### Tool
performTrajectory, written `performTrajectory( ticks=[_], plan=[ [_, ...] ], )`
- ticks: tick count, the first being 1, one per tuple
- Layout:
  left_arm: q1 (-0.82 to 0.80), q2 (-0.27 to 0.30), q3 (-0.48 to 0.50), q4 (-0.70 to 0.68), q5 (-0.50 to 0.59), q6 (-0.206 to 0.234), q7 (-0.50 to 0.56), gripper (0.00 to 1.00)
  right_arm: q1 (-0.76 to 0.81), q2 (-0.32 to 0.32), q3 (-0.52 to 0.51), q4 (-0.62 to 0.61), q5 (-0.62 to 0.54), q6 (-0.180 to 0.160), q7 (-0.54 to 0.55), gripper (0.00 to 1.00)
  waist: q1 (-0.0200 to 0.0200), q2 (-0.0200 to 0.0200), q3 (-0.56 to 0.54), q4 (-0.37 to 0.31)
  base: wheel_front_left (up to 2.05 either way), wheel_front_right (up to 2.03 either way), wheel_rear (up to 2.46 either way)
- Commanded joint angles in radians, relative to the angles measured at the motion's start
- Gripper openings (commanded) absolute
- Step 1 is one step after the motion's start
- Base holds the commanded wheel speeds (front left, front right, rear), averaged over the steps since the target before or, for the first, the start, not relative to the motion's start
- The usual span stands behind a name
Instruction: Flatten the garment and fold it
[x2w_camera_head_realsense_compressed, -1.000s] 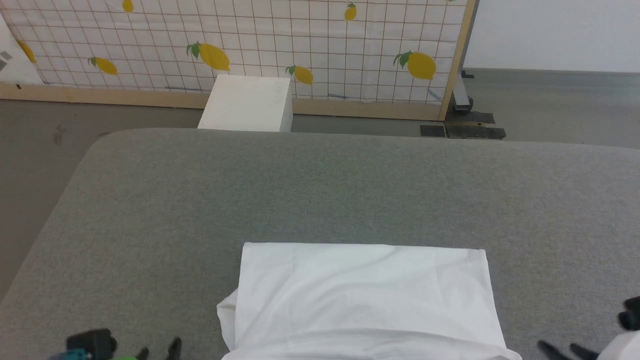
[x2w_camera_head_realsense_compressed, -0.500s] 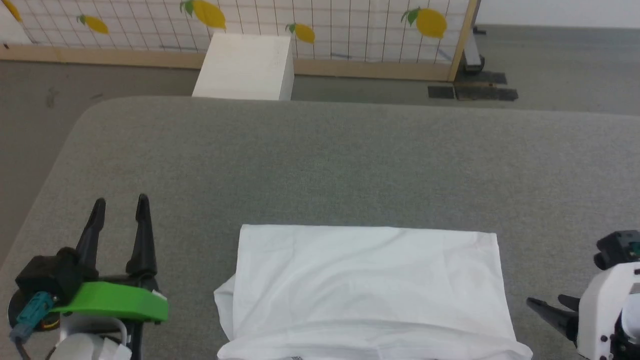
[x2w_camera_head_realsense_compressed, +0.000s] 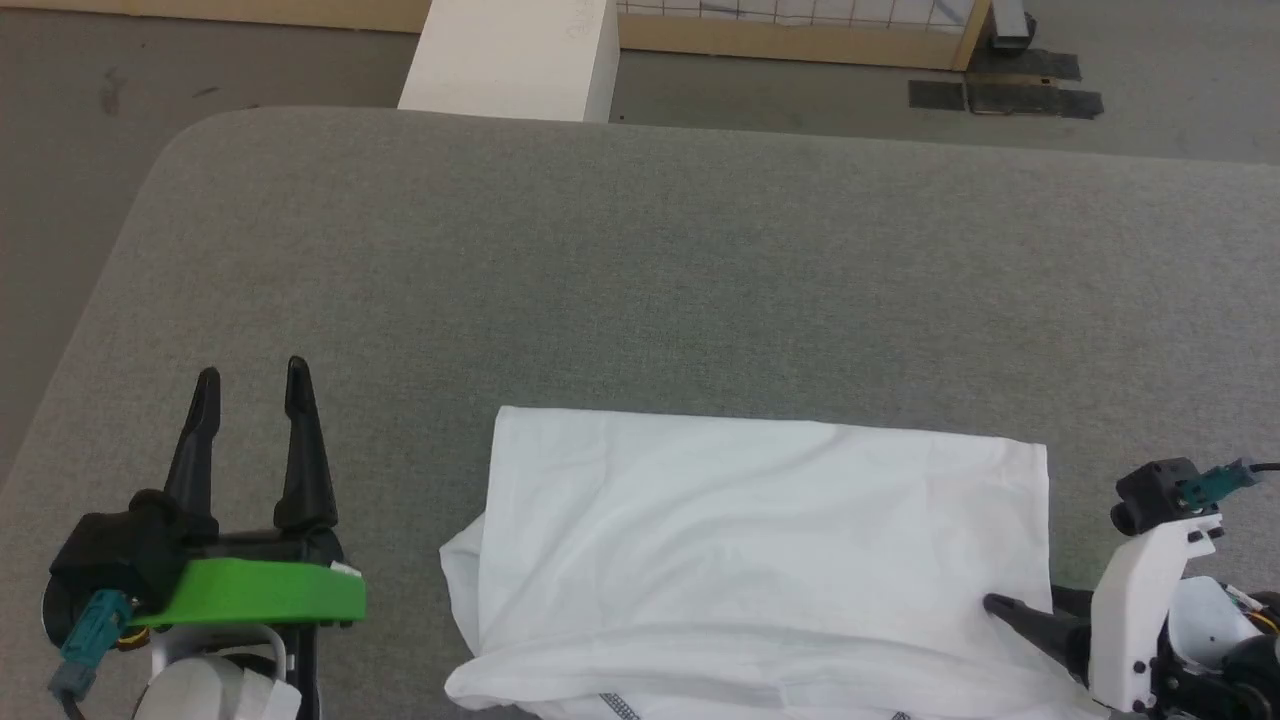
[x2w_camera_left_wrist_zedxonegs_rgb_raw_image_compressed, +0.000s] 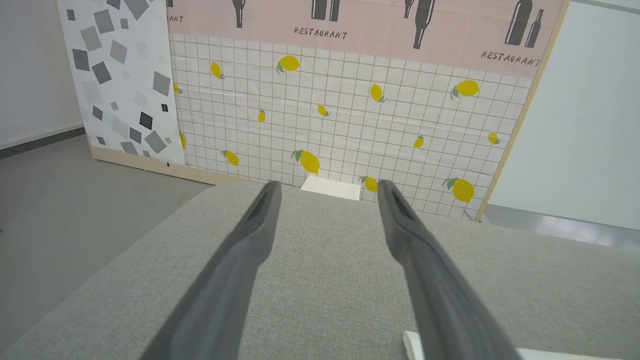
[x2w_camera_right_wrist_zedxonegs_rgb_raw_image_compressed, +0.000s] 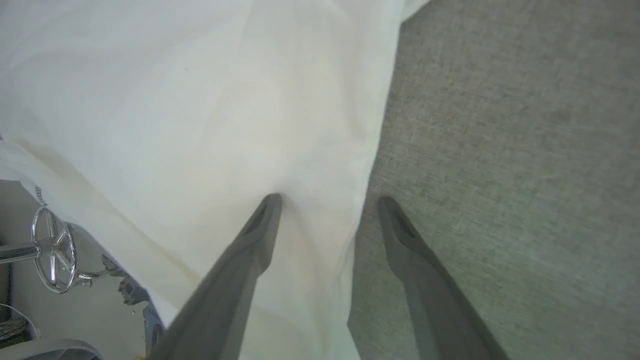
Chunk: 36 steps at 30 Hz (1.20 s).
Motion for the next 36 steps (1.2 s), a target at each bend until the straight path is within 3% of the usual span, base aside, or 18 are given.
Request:
performTrajectory(
  ticks=[1,12,17,18,19,20,29,36],
  plan=[
    [0.01,-0.012,0.012,0.006,0.015,-0.013,-0.007,1.0,-0.011,0.013,0.029,0.019,0.018,-0.002,-0.016,1.0,0.0,0.0086,0.005,0.006,0.0,0.0,0.0],
    [0.017,-0.086,0.059,0.042,0.066,-0.087,-0.008,1.0,-0.115,0.069,0.225,0.105,0.057,-0.002,-0.114,1.0,0.0,0.0086,0.002,0.0,0.0,0.0,0.0],
    [0.009,-0.109,0.066,0.056,0.083,-0.113,-0.008,1.0,-0.154,0.065,0.283,0.157,0.06,-0.002,-0.129,1.0,0.0,0.0086,0.002,0.006,0.0,0.0,0.0],
    [0.009,-0.113,0.069,0.06,0.086,-0.118,-0.008,1.0,-0.161,0.061,0.289,0.171,0.058,-0.002,-0.13,0.39,0.0,0.0086,0.001,0.007,0.0,0.0,0.0],
    [0.009,-0.116,0.071,0.062,0.089,-0.121,-0.008,1.0,-0.165,0.058,0.291,0.182,0.056,-0.002,-0.134,0.13,0.0,0.0086,0.0,0.007,0.0,0.0,0.0],
    [0.01,-0.12,0.074,0.065,0.09,-0.125,-0.008,1.0,-0.17,0.053,0.294,0.195,0.051,-0.002,-0.137,0.0,0.0,0.0086,-0.002,0.007,0.0,0.0,0.0],
    [0.025,-0.143,0.094,0.074,0.103,-0.148,-0.008,1.0,-0.178,0.004,0.256,0.255,0.053,-0.002,-0.166,0.0,0.0,0.0086,-0.019,-0.006,0.0,0.0,0.0],
    [0.029,-0.153,0.1,0.083,0.118,-0.158,-0.008,1.0,-0.184,-0.055,0.127,0.348,0.03,-0.002,-0.185,0.0,0.0,0.0086,-0.025,-0.021,0.0,0.0,0.0]
  ],
)
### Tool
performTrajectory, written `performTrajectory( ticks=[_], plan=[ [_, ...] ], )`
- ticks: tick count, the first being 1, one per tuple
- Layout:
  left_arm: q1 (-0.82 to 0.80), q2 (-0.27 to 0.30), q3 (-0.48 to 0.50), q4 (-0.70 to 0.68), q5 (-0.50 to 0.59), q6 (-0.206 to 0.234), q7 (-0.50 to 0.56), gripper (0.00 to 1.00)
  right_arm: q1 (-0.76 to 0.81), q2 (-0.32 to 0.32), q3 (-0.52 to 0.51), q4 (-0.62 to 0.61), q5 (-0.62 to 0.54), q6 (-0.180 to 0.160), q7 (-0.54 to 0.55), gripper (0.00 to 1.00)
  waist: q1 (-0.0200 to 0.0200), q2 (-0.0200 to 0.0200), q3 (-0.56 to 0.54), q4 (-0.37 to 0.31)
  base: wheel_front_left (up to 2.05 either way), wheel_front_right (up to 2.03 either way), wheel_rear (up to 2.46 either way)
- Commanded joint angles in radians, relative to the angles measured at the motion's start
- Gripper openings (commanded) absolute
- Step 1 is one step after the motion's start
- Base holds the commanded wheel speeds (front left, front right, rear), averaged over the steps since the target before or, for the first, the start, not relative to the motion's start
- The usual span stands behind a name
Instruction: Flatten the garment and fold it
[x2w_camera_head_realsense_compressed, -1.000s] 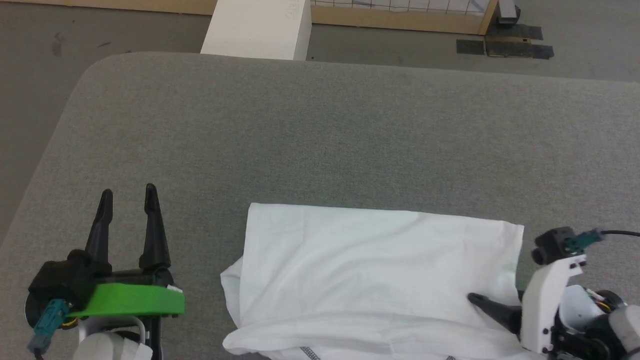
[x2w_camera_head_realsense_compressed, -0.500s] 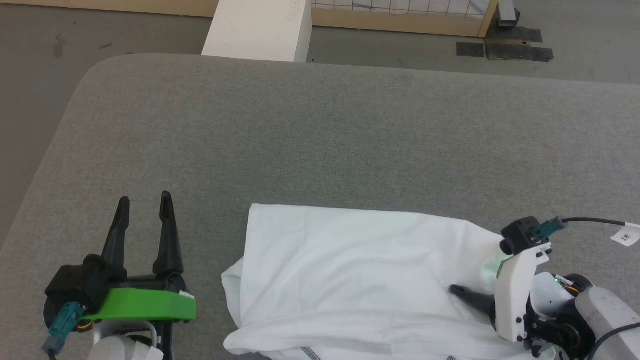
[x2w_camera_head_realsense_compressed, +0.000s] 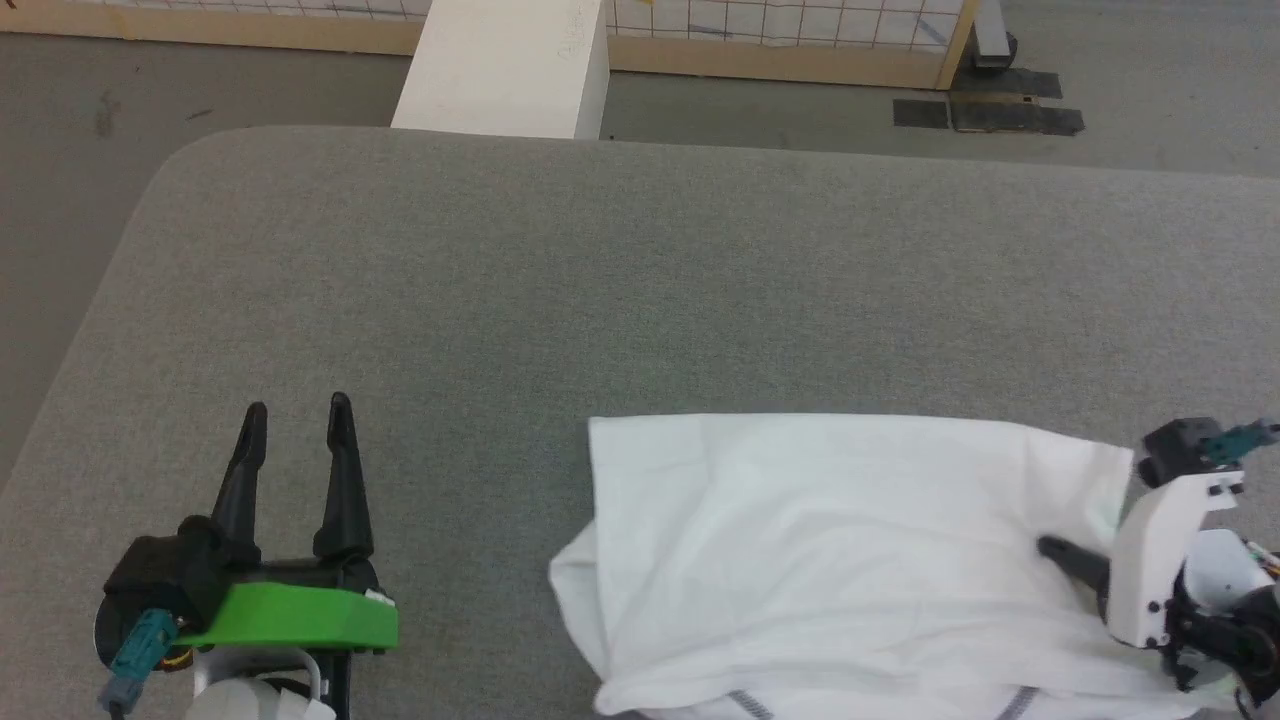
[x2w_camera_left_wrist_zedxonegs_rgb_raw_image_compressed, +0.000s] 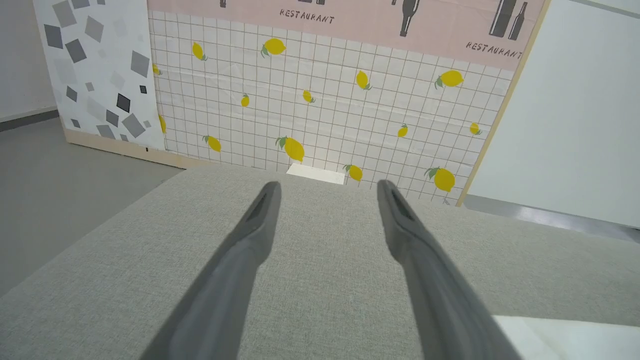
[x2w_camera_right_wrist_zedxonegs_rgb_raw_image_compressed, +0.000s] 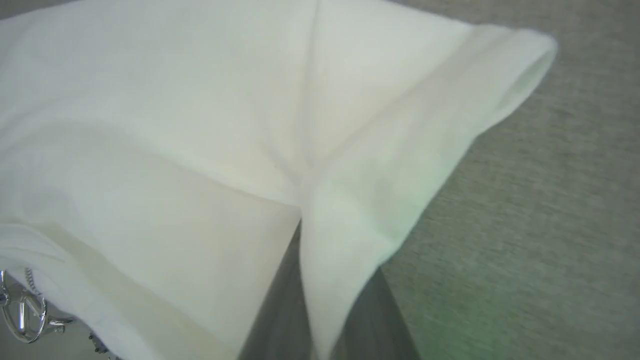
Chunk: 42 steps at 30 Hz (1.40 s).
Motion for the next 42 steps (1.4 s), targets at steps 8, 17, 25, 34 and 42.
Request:
performTrajectory(
  ticks=[8,17,25,34,42],
  plan=[
    [0.009,-0.01,0.006,0.022,0.015,-0.01,-0.004,1.0,-0.007,-0.042,-0.187,0.161,-0.133,-0.011,0.02,0.0,0.0,0.0086,0.002,-0.007,0.0,0.0,0.0],
    [0.024,-0.017,0.015,0.034,0.013,-0.014,-0.004,1.0,-0.012,0.002,-0.256,0.11,-0.302,-0.011,0.143,0.0,0.0,0.0086,-0.022,-0.025,0.0,0.0,0.0],
    [0.044,-0.021,0.021,0.04,0.014,-0.017,-0.004,1.0,0.027,0.023,-0.244,-0.165,-0.395,-0.011,0.34,0.0,0.0,0.0086,-0.066,-0.051,0.0,0.0,0.0],
    [0.051,-0.025,0.012,0.049,0.012,-0.023,-0.004,1.0,0.052,0.098,-0.171,-0.45,-0.412,-0.011,0.51,0.0,0.0,0.0086,-0.086,-0.056,0.0,0.0,0.0],
    [0.047,-0.027,0.004,0.047,0.009,-0.03,-0.004,1.0,-0.017,0.172,-0.03,-0.458,-0.412,-0.011,0.522,0.0,0.0,0.0086,-0.072,-0.034,0.0,0.0,0.0]
  ],
)
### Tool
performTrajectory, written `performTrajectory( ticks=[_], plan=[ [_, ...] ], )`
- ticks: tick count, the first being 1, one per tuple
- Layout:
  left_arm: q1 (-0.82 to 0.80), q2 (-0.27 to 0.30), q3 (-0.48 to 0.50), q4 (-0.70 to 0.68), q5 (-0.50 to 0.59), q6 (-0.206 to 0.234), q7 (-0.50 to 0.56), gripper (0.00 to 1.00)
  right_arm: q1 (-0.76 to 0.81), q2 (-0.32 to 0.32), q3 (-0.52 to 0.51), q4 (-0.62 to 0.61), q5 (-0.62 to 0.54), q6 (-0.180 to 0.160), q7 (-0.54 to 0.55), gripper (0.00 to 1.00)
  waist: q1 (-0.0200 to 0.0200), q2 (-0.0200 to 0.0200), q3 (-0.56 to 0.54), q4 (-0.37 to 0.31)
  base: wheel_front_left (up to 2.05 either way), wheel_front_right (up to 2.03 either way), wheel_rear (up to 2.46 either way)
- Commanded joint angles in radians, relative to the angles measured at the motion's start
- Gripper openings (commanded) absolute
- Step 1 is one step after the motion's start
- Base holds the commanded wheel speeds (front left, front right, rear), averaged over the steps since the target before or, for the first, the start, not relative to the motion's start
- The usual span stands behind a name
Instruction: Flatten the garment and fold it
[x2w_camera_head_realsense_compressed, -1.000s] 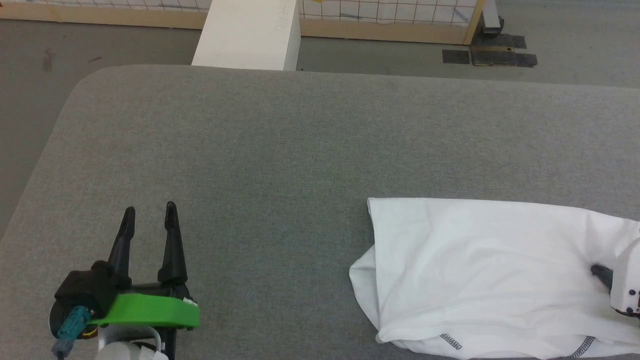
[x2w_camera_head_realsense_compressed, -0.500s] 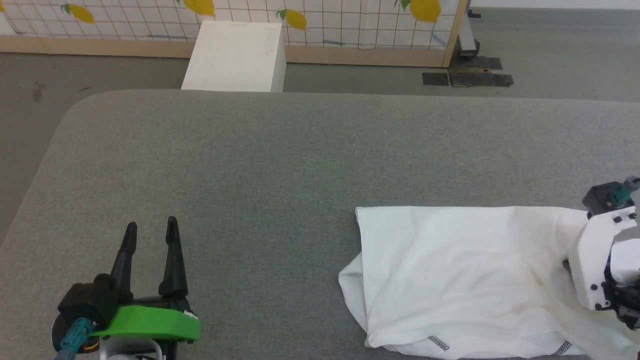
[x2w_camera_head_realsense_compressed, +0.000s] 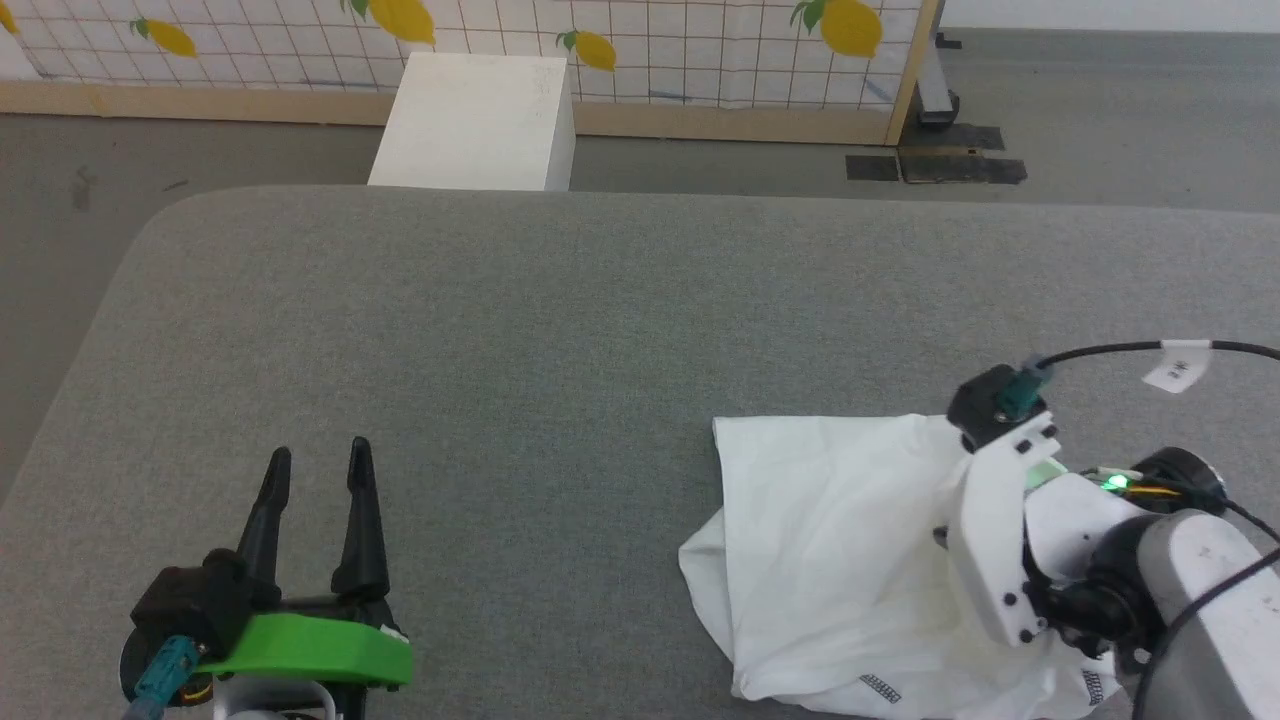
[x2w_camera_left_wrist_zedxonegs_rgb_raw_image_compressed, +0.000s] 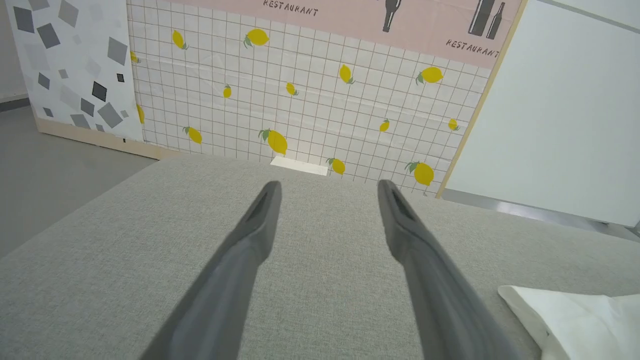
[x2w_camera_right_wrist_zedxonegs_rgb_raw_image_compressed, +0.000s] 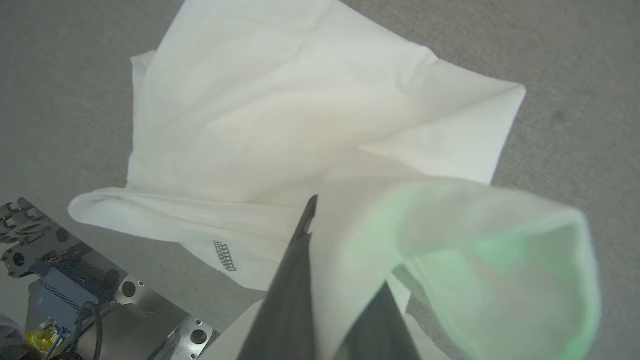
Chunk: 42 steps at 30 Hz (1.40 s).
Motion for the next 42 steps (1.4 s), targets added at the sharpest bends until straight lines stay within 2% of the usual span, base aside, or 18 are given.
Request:
performTrajectory(
  ticks=[1,6,15,26,27,28,37,42],
  plan=[
    [0.004,-0.002,-0.002,-0.001,0.002,-0.006,-0.004,1.0,-0.033,0.02,0.028,0.013,-0.001,-0.002,-0.013,0.0,0.0,0.0086,0.01,0.01,0.0,0.0,0.0],
    [-0.006,-0.006,-0.005,-0.003,-0.002,-0.008,-0.004,1.0,-0.107,0.067,0.115,0.085,-0.006,-0.002,-0.064,0.0,0.0,0.0086,0.039,0.031,0.0,0.0,0.0],
    [-0.029,-0.013,-0.012,-0.004,-0.007,-0.011,-0.004,1.0,-0.201,0.125,0.201,0.23,-0.002,-0.002,-0.145,0.0,0.0,0.0086,0.084,0.063,0.0,0.0,0.0],
    [-0.047,-0.019,-0.014,0.0,-0.016,-0.014,-0.004,1.0,-0.239,0.144,0.274,0.353,0.013,-0.002,-0.232,0.0,0.0,0.0086,0.109,0.076,0.0,0.0,0.0],
    [-0.046,-0.02,-0.013,0.001,-0.017,-0.014,-0.004,1.0,-0.241,0.147,0.276,0.357,0.018,-0.002,-0.242,0.29,0.0,0.0086,0.108,0.075,0.0,0.0,0.0],
    [-0.045,-0.02,-0.013,0.001,-0.017,-0.014,-0.004,1.0,-0.244,0.15,0.28,0.36,0.024,-0.002,-0.253,1.0,0.0,0.0086,0.106,0.073,0.0,0.0,0.0],
    [-0.03,-0.021,-0.005,0.011,-0.013,-0.017,-0.004,1.0,-0.28,0.147,0.371,0.264,0.097,-0.002,-0.329,1.0,0.0,0.0086,0.053,0.044,0.0,0.0,0.0],
    [-0.018,-0.022,-0.003,0.011,-0.007,-0.019,-0.004,1.0,-0.291,0.152,0.381,0.214,0.131,-0.002,-0.388,1.0,0.0,0.0086,0.021,0.027,0.0,0.0,0.0]
  ],
)
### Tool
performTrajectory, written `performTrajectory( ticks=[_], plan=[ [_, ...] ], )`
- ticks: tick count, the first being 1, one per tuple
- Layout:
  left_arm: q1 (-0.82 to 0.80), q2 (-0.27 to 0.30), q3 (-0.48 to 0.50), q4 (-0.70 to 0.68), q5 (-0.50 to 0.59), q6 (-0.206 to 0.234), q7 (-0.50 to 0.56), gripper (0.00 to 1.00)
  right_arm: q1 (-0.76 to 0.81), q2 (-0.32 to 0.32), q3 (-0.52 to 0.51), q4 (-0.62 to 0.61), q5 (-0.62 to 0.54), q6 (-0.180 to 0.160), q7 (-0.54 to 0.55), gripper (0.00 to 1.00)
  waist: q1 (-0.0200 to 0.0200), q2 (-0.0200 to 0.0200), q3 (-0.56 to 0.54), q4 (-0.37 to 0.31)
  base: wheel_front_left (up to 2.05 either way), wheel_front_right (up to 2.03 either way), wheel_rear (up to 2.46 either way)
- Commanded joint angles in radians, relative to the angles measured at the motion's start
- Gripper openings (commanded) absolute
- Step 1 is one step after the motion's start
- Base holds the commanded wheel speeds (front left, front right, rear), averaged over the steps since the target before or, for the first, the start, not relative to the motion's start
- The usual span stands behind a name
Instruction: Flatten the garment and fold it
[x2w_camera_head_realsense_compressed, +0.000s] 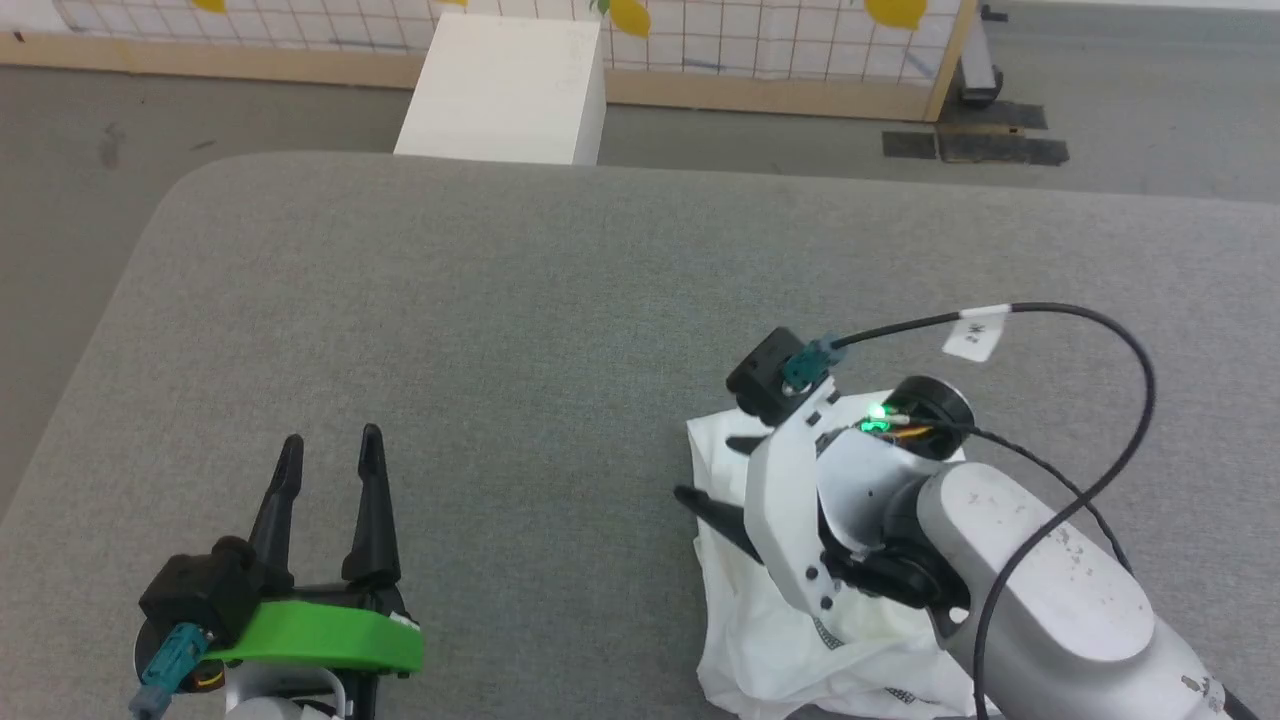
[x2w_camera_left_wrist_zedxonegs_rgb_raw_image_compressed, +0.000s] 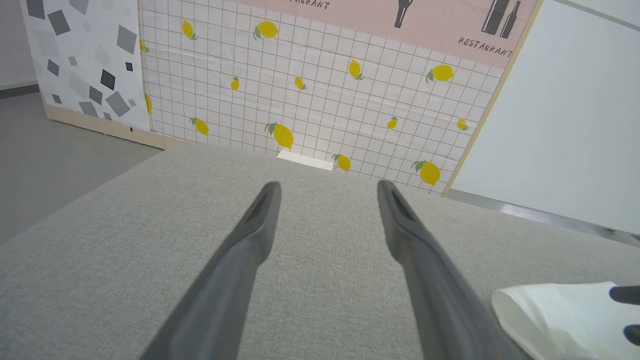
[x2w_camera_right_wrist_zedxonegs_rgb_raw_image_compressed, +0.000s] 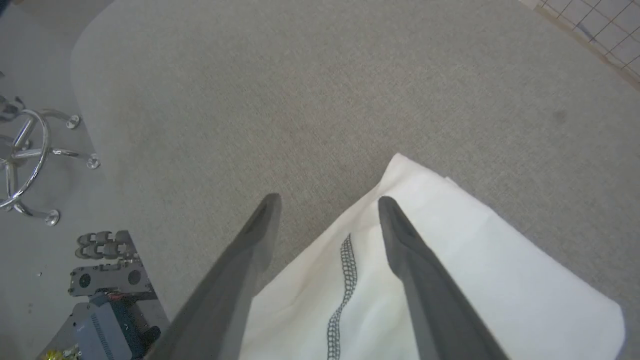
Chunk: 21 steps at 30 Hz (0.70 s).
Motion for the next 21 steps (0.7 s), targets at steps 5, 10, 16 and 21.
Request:
performTrajectory(
  ticks=[5,10,16,21],
  plan=[
    [0.012,0.001,0.007,-0.004,0.019,-0.009,-0.004,1.0,-0.015,0.007,-0.077,-0.061,-0.01,-0.002,-0.166,1.0,0.0,0.0086,-0.047,-0.032,0.0,0.0,0.0],
    [0.014,0.007,0.015,-0.001,0.035,-0.005,-0.004,1.0,0.023,0.001,-0.2,-0.096,-0.051,-0.002,-0.326,1.0,0.0,0.0086,-0.079,-0.054,0.0,0.0,0.0],
    [0.018,0.006,0.013,-0.002,0.043,0.003,-0.004,1.0,0.109,-0.01,-0.37,-0.138,-0.128,-0.002,-0.505,1.0,0.0,0.0086,-0.097,-0.079,0.0,0.0,0.0],
    [0.021,0.004,0.009,-0.004,0.043,0.006,-0.004,1.0,0.205,-0.007,-0.502,-0.127,-0.197,-0.002,-0.557,1.0,0.0,0.0086,-0.095,-0.09,0.0,0.0,0.0]
  ],
)
